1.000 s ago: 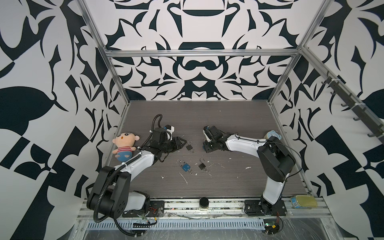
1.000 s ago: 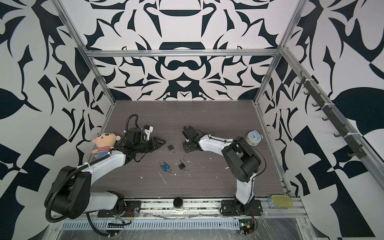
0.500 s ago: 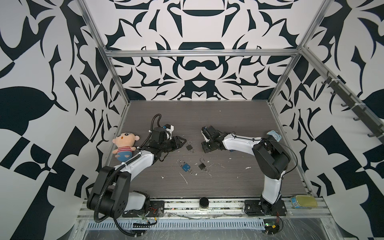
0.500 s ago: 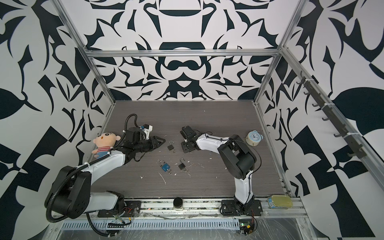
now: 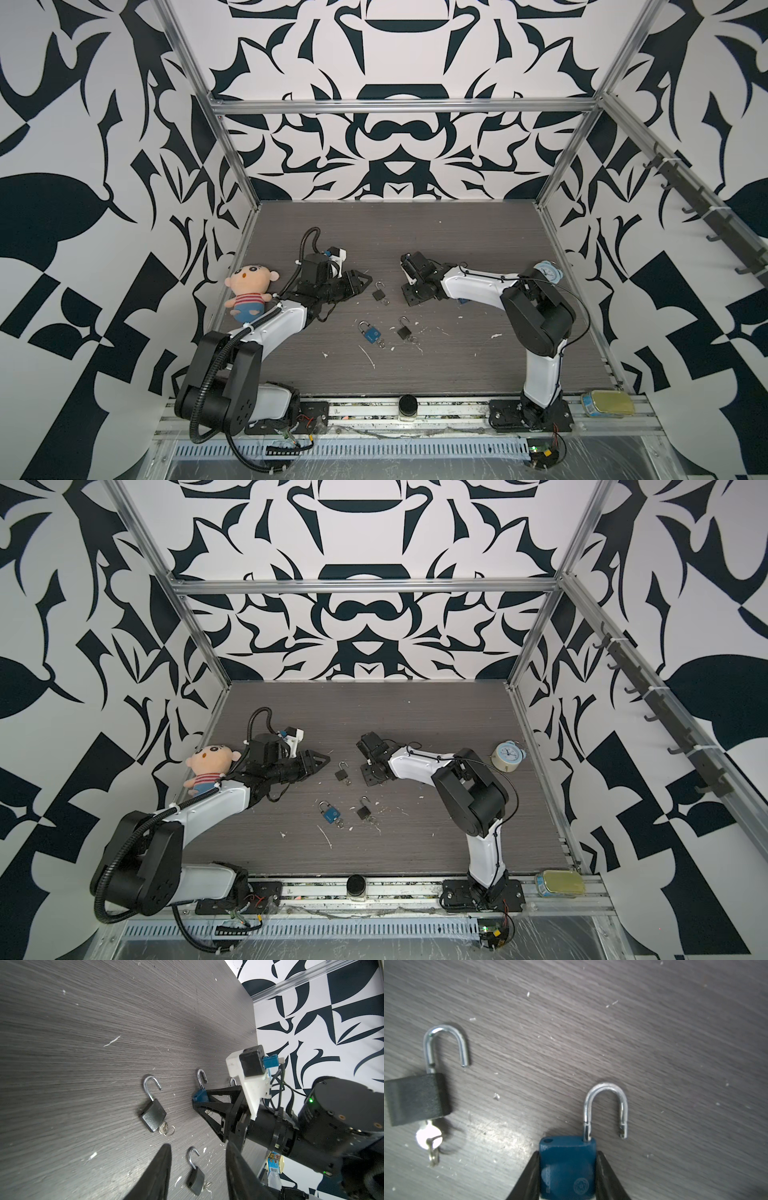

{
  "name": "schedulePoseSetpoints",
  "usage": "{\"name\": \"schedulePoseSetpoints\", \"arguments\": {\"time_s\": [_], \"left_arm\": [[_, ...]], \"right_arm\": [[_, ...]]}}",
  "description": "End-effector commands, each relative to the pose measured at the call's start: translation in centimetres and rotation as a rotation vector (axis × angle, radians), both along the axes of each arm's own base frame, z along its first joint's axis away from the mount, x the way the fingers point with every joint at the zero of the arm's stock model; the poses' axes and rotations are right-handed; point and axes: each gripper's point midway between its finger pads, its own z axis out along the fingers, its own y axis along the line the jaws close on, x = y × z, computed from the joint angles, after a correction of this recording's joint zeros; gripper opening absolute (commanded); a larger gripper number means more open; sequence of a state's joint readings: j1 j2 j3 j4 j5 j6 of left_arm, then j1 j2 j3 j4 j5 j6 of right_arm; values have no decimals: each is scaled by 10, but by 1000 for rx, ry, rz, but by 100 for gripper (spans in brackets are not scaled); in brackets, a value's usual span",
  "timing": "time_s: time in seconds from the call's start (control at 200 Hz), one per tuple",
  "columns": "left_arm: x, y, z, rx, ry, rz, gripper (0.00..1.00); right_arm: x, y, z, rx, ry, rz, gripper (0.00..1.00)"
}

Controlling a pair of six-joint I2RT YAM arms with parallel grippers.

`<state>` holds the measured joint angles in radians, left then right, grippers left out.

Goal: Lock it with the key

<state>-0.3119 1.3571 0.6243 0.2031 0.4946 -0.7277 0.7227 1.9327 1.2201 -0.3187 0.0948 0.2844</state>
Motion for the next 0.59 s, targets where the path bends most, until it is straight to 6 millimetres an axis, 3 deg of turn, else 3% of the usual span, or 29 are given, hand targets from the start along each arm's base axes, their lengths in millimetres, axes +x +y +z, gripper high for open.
{"name": "schedulePoseSetpoints", "arguments": {"time_s": [0.0,0.22,0.41,0.59], "left_arm": [[-3,4,-3,23,6,-4,45],[-5,4,3,49,-1,-25,44],[-10,-8,10,6,-2,-102,42],[-13,-32,31,-37,-42,-207,42]], "right_arm": [[-2,4,14,13,-14,15,0],[-7,6,49,86,-56,28,0],[-22,10,84,226,-87,37,0],[-41,5,114,291,-131,88,0]]}}
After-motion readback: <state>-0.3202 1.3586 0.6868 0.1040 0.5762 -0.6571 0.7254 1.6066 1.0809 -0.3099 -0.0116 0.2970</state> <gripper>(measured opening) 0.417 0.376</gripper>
